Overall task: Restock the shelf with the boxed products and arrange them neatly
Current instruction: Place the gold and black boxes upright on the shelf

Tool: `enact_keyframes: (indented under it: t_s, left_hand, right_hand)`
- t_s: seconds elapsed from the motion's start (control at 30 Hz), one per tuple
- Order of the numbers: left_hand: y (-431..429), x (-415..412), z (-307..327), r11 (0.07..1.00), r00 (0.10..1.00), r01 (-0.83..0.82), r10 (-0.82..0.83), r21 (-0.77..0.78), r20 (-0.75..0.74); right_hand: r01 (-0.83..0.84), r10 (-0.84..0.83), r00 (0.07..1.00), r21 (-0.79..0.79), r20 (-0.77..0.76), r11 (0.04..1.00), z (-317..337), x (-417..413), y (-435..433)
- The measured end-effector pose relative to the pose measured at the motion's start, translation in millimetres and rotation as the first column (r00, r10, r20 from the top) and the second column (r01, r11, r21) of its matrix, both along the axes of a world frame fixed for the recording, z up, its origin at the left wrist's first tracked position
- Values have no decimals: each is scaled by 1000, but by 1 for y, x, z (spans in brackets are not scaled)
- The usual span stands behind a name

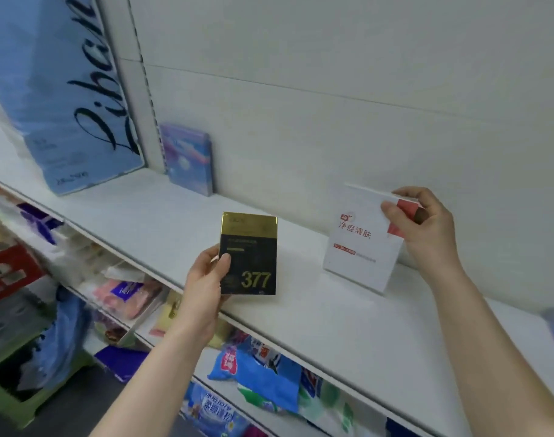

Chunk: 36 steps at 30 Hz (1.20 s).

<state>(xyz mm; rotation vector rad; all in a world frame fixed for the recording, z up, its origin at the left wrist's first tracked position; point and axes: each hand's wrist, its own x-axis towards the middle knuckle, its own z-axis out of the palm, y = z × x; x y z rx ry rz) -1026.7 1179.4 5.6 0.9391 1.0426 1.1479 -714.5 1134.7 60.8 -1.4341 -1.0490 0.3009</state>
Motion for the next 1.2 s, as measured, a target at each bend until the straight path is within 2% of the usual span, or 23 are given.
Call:
enact_keyframes:
  t_s: [0.17,0.23,0.33,0.4,0.47,0.63,0.73,0.8,0.87,1.0,1.07,1.2]
  left_hand:
    - [41,-5,-8,981,981,189,-187,47,-47]
    - [51,-7,-11,973,973,230,-228,37,-41]
    - [57,-11,-16,960,960,279,-279,21,-21]
    - [58,-14,-19,959,959,284,-284,7,-14]
    - [59,-16,-20,963,963,269,-269,-11,4]
    - [61,-16,-23,962,962,273,-273,-11,4]
    - [61,-17,-26,964,964,267,-267,3,4]
    - [63,-17,-29,964,964,267,-267,9,0]
    - [66,-15,-32,964,964,264,-264,9,-6]
    - [70,-11,-34,964,964,266,-265,27,-29]
    - [70,-11,-35,963,963,268,-267,33,-40]
    - [72,-11,-36,959,959,280,-277,36,-60]
  right_hand:
    - [133,-132,990,-26,45,991,-7,-7,15]
    - [226,-210,961,-69,180,972,-9,-7,23]
    - [345,-264,850,-105,455,933,-9,-6,29]
    - [400,-282,786,-105,550,910,-10,-5,31]
    - [424,-279,764,-126,581,897,-11,-4,34]
    - [381,-219,781,-169,586,909,-10,-4,40]
    - [420,-96,725,-327,682,846,-13,-15,38]
    - [501,-142,731,-384,667,776,-22,-23,35]
    - [529,-222,790,-453,571,718,-35,-29,33]
    - [353,-213,935,-686,284,635,-56,-33,33]
    - [337,-198,941,-712,274,616,-60,-32,34]
    - [403,-163,913,-756,375,515,-60,-45,48]
